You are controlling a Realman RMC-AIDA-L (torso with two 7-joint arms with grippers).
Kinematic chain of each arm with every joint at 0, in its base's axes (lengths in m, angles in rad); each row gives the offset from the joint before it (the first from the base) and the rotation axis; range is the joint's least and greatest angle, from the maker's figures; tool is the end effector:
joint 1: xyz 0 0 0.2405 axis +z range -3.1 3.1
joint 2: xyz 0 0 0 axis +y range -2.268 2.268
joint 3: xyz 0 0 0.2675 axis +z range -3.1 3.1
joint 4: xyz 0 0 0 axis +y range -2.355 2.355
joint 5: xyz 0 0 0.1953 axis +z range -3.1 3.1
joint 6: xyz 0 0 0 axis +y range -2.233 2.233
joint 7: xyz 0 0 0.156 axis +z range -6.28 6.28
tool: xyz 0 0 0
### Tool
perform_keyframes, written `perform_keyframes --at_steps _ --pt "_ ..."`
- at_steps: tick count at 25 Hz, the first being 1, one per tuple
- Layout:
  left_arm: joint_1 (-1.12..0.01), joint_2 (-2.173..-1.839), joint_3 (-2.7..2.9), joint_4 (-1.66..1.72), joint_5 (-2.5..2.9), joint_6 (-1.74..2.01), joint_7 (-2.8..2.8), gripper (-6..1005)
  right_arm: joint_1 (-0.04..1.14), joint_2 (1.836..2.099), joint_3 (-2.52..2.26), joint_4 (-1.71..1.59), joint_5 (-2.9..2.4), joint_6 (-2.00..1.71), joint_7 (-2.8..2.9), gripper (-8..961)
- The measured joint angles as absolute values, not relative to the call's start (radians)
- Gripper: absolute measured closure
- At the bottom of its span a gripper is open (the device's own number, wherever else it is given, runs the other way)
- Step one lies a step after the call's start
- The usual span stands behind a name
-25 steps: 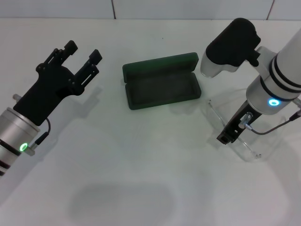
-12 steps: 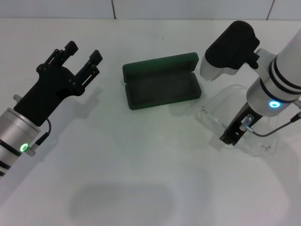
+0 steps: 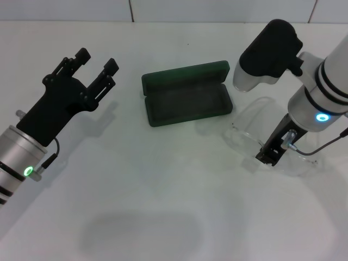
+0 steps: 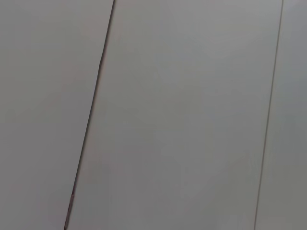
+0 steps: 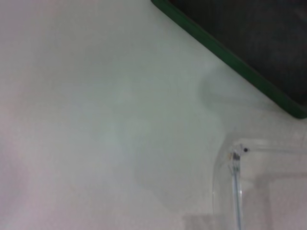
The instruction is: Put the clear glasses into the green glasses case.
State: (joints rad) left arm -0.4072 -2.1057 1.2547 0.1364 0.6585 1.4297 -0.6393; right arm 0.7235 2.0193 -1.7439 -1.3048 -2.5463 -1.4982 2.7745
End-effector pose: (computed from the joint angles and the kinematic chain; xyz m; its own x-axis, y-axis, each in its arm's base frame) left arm -0.2798 0.3085 -0.0341 0.5208 -0.0069 0.8536 0.6907 -0.5843 -0.4261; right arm 0.1661 0.3442 -0.0561 0.7397 -0.5564 0.3784 -0.4017 -0.8163 -0.4151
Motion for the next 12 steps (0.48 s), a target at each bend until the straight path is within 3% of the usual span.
perform_keyframes --at_steps 5,12 --pt "-0.407 -2.106 1.254 0.127 0.65 1.432 -0.638 286 0.703 2.019 -1.693 -1.34 -2.537 -1.543 2.725 828" --pt "-0.406 -2.108 1.25 0.089 0.646 1.475 -0.579 286 0.573 2.018 -1.538 -1.461 -2.426 -1.585 2.576 829"
